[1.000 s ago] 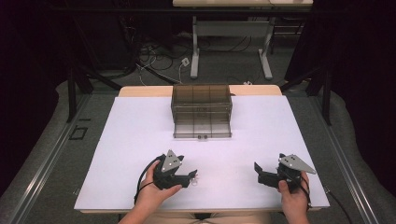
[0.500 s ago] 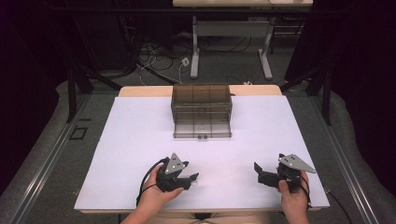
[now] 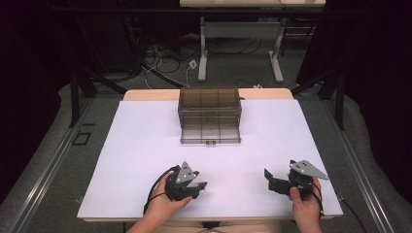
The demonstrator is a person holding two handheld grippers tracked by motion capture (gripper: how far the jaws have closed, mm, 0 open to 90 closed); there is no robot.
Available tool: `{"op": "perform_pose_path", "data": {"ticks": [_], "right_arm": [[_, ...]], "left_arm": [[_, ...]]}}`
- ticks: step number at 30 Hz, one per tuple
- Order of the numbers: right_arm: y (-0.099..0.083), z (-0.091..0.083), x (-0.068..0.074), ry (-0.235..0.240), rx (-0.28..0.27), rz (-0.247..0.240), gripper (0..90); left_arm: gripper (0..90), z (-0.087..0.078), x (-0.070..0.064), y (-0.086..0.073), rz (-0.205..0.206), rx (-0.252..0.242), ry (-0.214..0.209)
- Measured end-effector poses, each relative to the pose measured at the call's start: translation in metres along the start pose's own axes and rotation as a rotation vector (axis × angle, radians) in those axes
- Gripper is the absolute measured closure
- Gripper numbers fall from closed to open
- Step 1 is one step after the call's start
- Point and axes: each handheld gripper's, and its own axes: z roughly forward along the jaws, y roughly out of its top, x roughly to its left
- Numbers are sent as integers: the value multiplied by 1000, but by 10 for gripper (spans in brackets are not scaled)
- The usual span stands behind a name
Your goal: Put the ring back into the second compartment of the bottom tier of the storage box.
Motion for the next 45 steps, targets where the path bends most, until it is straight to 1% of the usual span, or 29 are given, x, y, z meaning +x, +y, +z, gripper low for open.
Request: {"op": "perform_pose_path", "data": {"ticks": [1,3,5,6,7,10,12,13,16,17,20,21,22,23,24,25,30,32,37,38,39,45], "right_arm": [[0,0,0,1,1,2,2],[0,0,0,-1,2,4,3],[0,0,0,-1,2,4,3],[0,0,0,-1,2,3,3],[0,0,0,-2,2,4,3],[-1,1,0,-2,2,7,4],[-1,1,0,0,2,2,4],[-1,1,0,-1,5,2,4],[-1,1,0,1,-1,3,4],[-1,1,0,2,-1,2,4],[-1,1,0,2,1,9,4],[-1,1,0,0,4,11,4],[-1,1,0,0,5,14,4],[-1,1,0,1,5,15,4],[-1,1,0,1,5,14,4],[-1,1,0,5,7,14,4],[-1,1,-1,6,11,4,4],[-1,1,-1,6,11,4,4],[-1,1,0,7,9,6,5],[-1,1,0,7,10,7,4],[-1,1,0,7,9,7,4],[-1,1,0,7,10,12,5]], "left_arm": [[527,0,1,0,15,11,-5],[543,3,0,-1,9,1,-5],[546,3,0,-1,16,11,-6],[556,3,0,0,15,23,-18],[565,4,-1,-1,14,17,-8],[583,5,-1,-1,21,24,-8],[600,5,-1,0,16,33,-19],[604,6,-2,-1,16,24,-12],[622,7,-2,-1,15,29,-16],[625,7,-2,-1,24,31,-12],[642,7,-2,-1,15,33,-21],[645,7,-2,-1,25,30,-15],[652,7,-2,-1,22,42,-29],[659,7,-2,0,21,48,-34],[662,7,-3,-1,19,50,-36],[665,9,-3,-1,22,43,-29],[706,10,-4,-1,23,58,-37],[724,9,-4,-1,29,71,-44],[735,9,-4,-1,30,72,-41],[736,10,-5,-1,28,62,-34],[738,9,-4,-1,32,75,-41],[742,9,-4,-1,34,71,-43]]}}
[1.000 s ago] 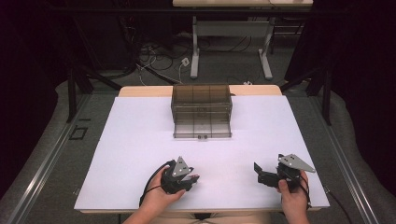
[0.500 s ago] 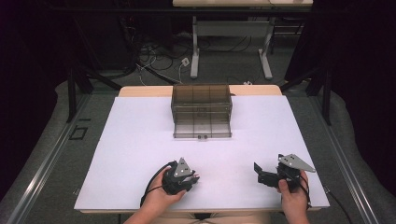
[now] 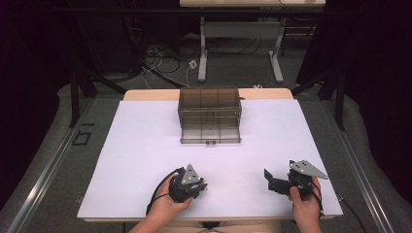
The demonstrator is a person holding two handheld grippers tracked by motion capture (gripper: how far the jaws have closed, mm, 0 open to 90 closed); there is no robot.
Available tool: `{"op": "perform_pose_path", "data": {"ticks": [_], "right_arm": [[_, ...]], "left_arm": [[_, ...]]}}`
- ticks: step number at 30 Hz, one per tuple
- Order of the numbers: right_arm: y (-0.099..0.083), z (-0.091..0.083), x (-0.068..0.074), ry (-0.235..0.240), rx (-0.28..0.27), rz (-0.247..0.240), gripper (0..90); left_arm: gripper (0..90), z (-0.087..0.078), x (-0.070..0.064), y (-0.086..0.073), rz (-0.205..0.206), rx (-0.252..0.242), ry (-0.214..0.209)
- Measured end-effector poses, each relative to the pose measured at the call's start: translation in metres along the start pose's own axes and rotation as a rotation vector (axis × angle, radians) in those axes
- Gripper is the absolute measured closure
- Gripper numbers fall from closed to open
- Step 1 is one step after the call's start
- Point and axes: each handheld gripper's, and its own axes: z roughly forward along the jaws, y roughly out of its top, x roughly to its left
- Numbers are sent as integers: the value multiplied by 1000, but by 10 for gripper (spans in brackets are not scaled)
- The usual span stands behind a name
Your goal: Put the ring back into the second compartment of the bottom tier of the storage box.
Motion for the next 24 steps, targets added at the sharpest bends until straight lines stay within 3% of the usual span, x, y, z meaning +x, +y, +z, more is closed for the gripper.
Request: {"op": "perform_pose_path", "data": {"ticks": [24], "right_arm": [[-1,1,0,-2,4,5,4]], "left_arm": [[752,-3,2,0,-12,-37,11]]}}
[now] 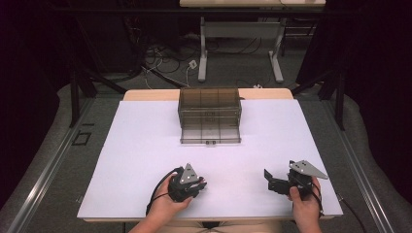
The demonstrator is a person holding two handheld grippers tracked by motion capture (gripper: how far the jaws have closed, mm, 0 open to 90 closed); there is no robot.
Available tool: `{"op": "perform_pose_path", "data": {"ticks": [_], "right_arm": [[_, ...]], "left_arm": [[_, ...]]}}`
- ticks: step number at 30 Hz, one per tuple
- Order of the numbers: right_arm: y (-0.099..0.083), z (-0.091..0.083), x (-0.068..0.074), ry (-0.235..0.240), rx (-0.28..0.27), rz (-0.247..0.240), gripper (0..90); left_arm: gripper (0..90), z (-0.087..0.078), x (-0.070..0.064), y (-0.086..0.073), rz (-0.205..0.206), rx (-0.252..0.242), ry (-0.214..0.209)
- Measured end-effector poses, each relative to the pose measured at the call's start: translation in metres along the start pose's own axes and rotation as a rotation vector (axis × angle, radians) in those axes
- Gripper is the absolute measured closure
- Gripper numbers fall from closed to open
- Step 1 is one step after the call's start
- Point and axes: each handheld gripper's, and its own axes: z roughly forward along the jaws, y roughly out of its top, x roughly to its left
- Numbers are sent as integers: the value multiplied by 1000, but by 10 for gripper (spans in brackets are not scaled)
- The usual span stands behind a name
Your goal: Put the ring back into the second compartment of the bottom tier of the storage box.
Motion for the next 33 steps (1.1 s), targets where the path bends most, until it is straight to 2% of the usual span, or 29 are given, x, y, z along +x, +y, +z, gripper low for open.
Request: {"op": "perform_pose_path", "data": {"ticks": [12,19,21,23,24,26,29,33], "right_arm": [[0,0,-1,0,-1,-5,5],[0,0,0,0,-3,-4,5],[0,0,0,1,5,-2,5],[0,0,0,1,5,-4,5],[0,0,0,1,5,-3,5],[0,0,0,0,5,-3,5],[0,0,0,0,4,-3,5],[0,0,0,1,4,-3,5]], "left_arm": [[752,-4,2,1,-18,-21,-7],[752,-5,3,1,-42,-25,-11],[752,-6,3,1,-56,-29,-23],[751,-7,4,0,-69,-44,-16],[752,-7,4,0,-87,-43,-20],[752,-8,6,0,-85,-50,-14],[751,-8,8,-1,-111,-66,-21],[752,-10,10,-1,-126,-78,-12]]}}
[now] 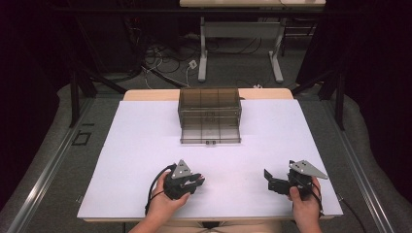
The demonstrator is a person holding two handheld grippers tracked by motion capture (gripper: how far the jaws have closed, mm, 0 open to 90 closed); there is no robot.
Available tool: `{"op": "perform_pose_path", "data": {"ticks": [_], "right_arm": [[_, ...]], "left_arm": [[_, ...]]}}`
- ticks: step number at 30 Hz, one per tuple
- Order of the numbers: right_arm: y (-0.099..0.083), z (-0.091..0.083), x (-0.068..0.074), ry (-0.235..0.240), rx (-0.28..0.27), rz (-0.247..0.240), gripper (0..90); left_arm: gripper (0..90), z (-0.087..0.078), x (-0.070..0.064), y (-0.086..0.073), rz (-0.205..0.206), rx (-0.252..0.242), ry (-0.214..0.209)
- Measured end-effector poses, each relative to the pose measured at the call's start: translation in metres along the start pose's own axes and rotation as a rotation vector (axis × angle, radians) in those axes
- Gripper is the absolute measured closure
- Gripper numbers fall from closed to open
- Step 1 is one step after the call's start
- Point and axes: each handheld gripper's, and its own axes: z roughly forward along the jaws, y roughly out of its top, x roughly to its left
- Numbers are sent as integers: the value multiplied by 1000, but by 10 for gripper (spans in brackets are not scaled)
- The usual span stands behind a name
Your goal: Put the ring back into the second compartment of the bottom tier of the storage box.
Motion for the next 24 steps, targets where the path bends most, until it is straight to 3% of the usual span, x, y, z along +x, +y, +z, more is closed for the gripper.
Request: {"op": "perform_pose_path", "data": {"ticks": [14,24], "right_arm": [[-1,1,-1,0,0,12,5],[-1,2,-2,2,0,11,5]], "left_arm": [[752,-3,6,1,-31,-25,6],[752,-7,13,0,-69,-56,37]]}}
